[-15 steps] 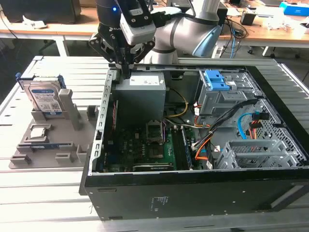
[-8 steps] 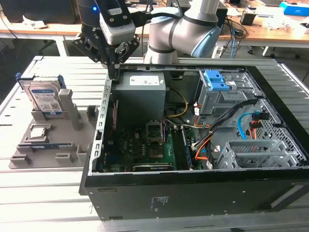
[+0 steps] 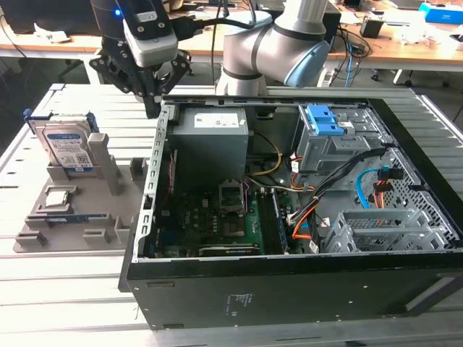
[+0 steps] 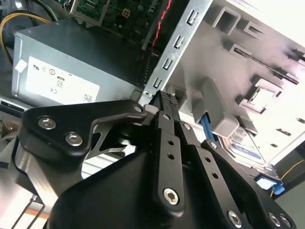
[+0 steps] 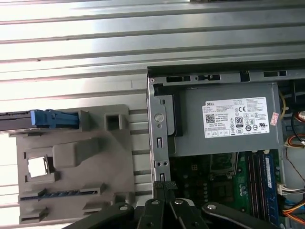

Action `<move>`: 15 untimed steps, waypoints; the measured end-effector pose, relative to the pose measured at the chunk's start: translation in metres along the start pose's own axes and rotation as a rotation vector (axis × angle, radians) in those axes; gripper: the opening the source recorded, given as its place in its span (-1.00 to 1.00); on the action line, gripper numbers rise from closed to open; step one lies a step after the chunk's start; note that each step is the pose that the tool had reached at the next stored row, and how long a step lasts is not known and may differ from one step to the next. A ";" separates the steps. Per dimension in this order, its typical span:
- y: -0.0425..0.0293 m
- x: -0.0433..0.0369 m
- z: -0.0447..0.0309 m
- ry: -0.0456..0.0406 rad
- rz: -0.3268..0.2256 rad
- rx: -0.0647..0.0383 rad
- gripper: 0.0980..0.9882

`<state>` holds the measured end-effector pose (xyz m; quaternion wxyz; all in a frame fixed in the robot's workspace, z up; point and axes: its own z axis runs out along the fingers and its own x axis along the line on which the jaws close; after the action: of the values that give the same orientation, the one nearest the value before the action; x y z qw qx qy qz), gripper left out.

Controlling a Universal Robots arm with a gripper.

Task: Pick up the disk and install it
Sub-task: 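Reach for the disk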

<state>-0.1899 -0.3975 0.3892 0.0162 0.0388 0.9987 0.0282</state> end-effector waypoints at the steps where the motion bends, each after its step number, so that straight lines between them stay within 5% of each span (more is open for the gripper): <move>1: -0.0002 0.0022 -0.0001 0.0000 0.000 0.000 -0.98; 15: -0.0047 0.0611 -0.0022 0.0000 0.000 0.000 -0.98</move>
<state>-0.2512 -0.3975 0.3893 0.0162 0.0388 0.9987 0.0282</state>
